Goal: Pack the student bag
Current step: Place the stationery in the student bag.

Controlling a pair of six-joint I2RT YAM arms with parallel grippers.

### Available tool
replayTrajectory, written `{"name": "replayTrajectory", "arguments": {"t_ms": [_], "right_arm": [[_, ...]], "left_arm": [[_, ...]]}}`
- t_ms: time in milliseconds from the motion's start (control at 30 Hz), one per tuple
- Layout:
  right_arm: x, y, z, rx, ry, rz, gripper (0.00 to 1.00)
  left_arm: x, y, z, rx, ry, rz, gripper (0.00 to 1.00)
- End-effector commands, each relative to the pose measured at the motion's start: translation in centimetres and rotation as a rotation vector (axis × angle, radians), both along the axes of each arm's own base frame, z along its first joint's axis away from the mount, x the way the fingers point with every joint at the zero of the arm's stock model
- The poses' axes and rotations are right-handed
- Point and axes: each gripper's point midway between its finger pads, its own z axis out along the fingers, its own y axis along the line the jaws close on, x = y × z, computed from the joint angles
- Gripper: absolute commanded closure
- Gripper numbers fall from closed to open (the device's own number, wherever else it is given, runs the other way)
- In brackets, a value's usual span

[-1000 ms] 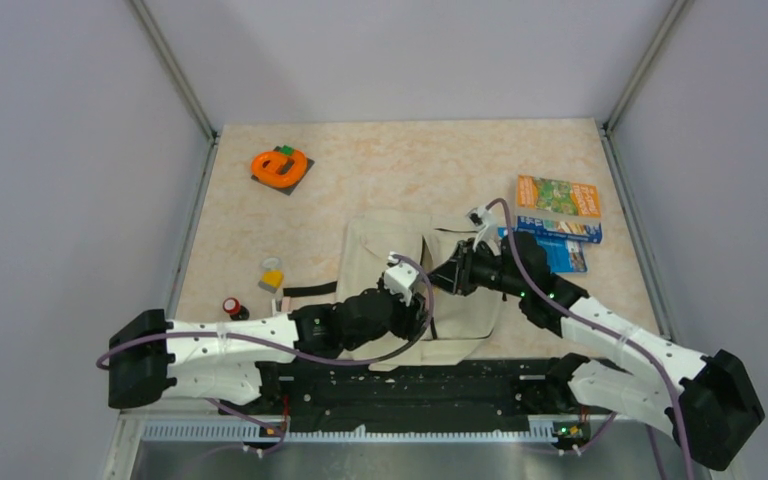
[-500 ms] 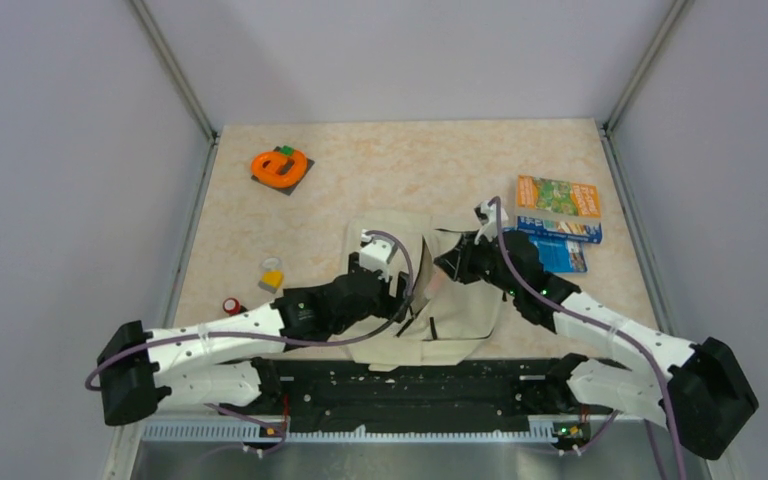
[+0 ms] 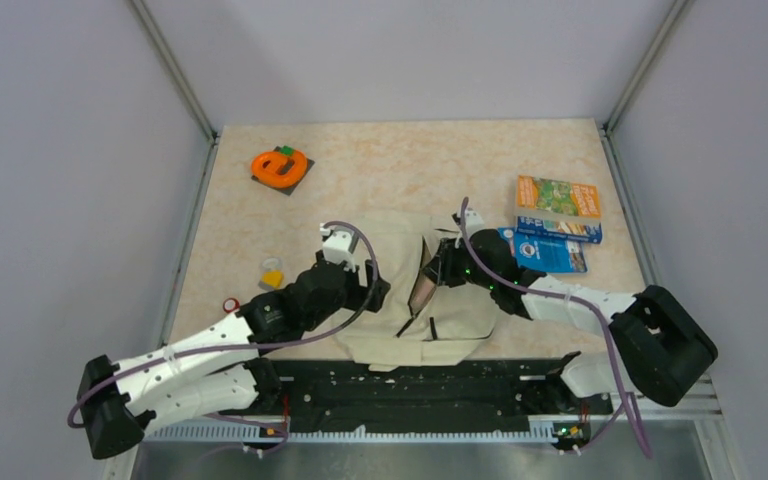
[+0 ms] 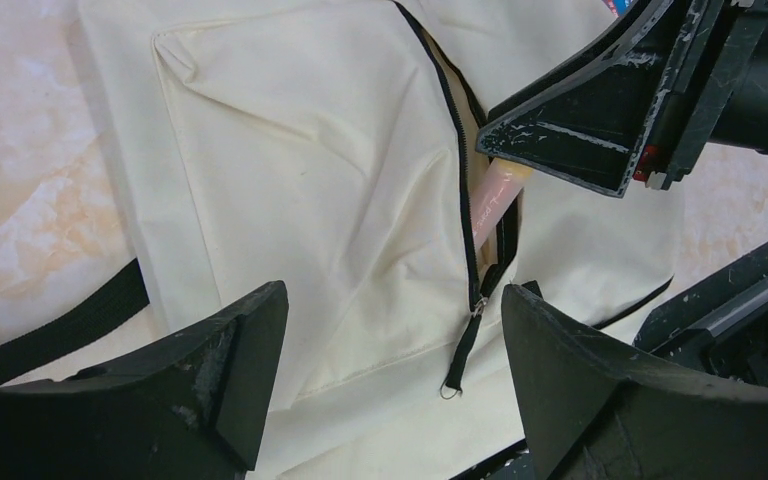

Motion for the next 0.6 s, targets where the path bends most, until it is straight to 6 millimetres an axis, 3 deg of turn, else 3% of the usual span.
{"name": "replayTrajectory", "arguments": {"t_ms": [0, 100, 200, 333, 567], "right_arm": [[1.3, 1.4, 3.1, 0.066, -0.072, 0.020, 0.53], [1.4, 0.7, 3.4, 0.036, -0.097, 0.009, 0.34], [1.5, -0.3, 3.4, -0.007, -0.111, -0.016, 0.27], [1.6, -1.3, 2.9, -0.044, -0.117, -0.052, 0.28], [1.3, -0.8, 2.3, -0.020, -0.090, -0.037, 0.46]], "left_arm": [[-0.1, 0.5, 0.2, -0.020, -0.001, 0.014, 0.17], [-0.2, 0.6, 0.2, -0.024, -0.002, 0.012, 0.17], [-0.4, 0.2, 0.4, -0.039, -0.011, -0.011, 0.17], [-0.3, 0.2, 0.3, -0.037, -0.011, -0.010, 0.17], [0.1, 1.4, -0.3, -0.002, 0.005, 0.058, 0.17]]}}
